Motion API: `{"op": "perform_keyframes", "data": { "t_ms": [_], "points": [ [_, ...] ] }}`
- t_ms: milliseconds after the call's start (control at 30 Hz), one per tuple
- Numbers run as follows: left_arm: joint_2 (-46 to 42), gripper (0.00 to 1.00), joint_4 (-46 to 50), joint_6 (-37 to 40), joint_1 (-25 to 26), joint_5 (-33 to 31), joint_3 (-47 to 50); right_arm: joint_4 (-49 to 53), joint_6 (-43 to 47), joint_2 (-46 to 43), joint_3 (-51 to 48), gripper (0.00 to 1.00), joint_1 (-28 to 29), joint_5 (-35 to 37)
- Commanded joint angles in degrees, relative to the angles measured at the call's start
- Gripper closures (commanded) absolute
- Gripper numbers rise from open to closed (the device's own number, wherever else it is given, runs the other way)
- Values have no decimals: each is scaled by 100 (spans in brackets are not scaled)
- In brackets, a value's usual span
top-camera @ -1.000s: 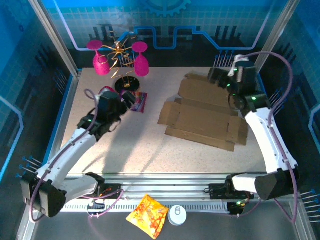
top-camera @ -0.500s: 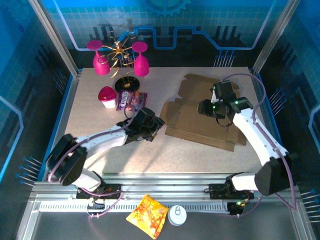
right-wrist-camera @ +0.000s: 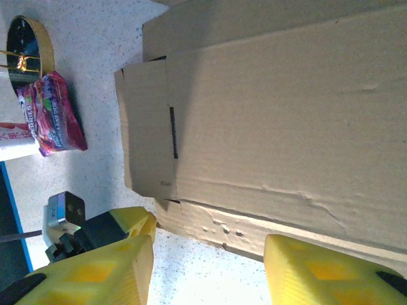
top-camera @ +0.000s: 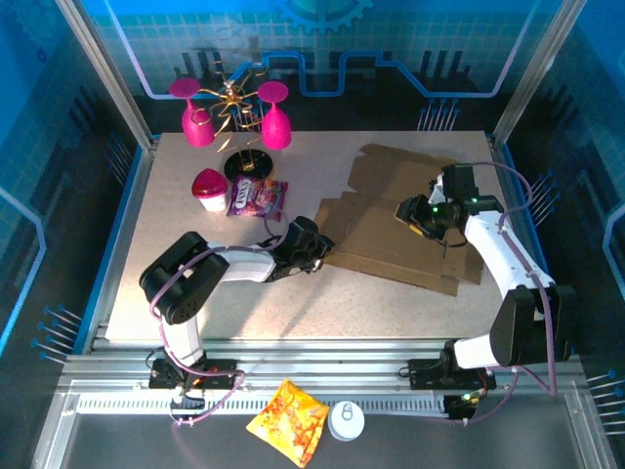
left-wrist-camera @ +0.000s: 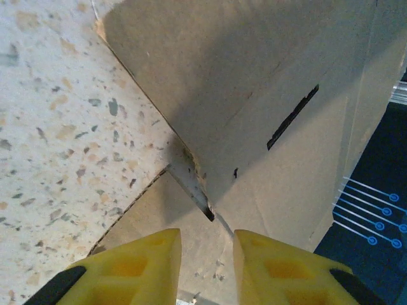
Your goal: Fold the paper box
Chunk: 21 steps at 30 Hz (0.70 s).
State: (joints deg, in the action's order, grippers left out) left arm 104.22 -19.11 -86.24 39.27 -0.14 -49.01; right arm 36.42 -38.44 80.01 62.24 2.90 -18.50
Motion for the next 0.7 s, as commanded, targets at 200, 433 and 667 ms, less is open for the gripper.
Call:
{"op": "perform_keyframes", "data": {
  "t_ms": [200,433,667],
  "points": [
    [117,68,-300,40,-253,-249,-110,-314,-504,-174,-261,51,-122,-450],
    [272,70,-296,85,-347,-181,-201,-452,-820,-397,-437,51,-123,-409],
    [383,68,-322,10,-374,-170,-253,-503,-959,-473,-413,51,-123,-338]
  ]
}}
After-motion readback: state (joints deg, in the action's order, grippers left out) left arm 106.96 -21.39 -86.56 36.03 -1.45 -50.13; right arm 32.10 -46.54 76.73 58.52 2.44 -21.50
